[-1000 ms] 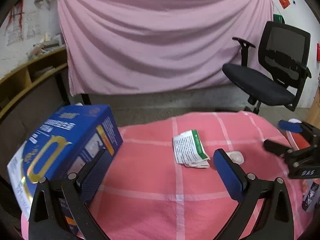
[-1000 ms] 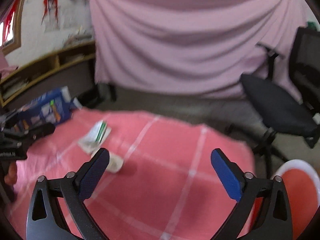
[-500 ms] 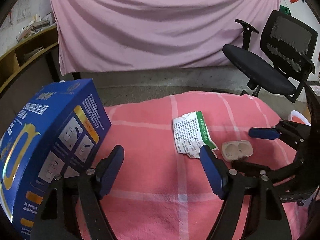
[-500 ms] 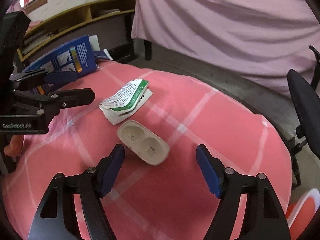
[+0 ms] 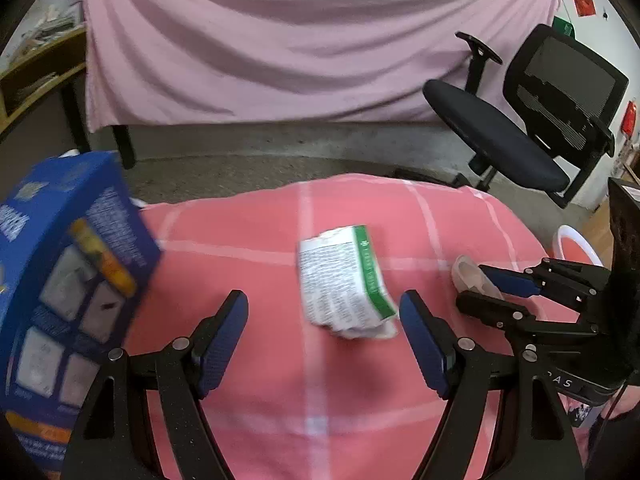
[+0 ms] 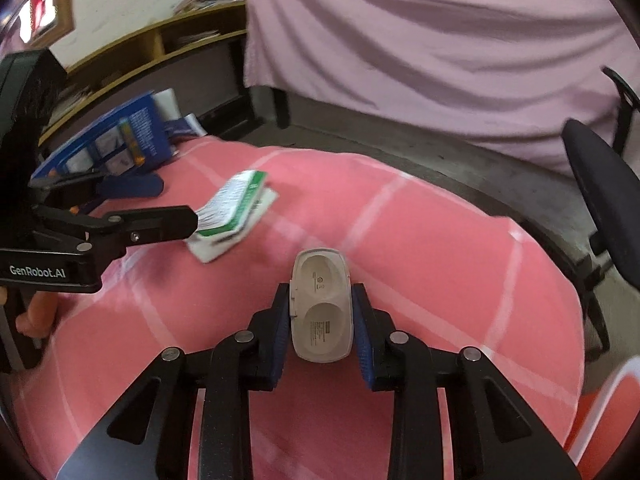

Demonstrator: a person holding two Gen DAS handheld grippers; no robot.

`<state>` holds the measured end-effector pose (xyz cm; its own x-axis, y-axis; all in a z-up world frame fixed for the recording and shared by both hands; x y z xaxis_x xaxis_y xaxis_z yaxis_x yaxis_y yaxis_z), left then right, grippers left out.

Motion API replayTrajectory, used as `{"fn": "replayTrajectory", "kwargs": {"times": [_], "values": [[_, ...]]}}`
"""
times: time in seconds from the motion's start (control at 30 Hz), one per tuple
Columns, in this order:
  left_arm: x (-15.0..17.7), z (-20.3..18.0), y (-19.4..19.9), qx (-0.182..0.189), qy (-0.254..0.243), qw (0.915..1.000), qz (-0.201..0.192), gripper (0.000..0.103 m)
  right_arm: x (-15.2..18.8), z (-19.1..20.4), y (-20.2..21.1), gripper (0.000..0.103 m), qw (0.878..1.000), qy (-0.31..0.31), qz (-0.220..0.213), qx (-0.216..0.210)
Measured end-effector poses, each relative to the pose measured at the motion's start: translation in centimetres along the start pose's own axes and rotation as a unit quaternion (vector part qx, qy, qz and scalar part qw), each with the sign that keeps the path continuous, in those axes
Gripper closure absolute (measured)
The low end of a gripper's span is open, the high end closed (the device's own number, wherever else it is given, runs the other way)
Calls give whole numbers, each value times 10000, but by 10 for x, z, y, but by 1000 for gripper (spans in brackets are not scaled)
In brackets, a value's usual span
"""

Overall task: Collect trash
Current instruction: 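Grasp the white-and-green paper packet with the left gripper while the right gripper grasps the white plastic case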

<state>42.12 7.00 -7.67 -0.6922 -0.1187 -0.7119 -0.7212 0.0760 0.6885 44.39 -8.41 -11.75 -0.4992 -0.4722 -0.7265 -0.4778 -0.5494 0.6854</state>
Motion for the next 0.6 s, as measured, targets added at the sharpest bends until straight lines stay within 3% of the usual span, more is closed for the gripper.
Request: {"fn": "replayTrajectory", "kwargs": {"times": [0.13, 0.4, 0.47, 0.6], "values": [[-5, -8, -15, 2, -118, 9995, 278, 30, 2, -17, 7, 76, 9994, -308, -72, 149], [4, -16, -25, -435, -513, 9963, 534, 32, 10, -28, 20, 76, 9980, -592, -164, 119], [7, -17, -25, -495, -559, 9957, 553, 46, 12, -29, 25, 76, 9976, -637, -214, 144], [11, -18, -23, -590, -574, 9951, 550, 57, 13, -26, 30, 76, 9972, -662, -286, 176]]}}
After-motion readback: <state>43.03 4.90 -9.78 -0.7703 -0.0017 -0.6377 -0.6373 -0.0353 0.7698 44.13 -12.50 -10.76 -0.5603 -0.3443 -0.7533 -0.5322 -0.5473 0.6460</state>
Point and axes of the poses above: each gripper's, at about its wrist camera, not at the fingertips, and y roughly against the way its jaws point, z to its left, x to its underside, the point moved 7 cm from there along -y, roughly the way its jaws point, and after that the axes turned 7 degrees about -z, right-handed, at the moved point
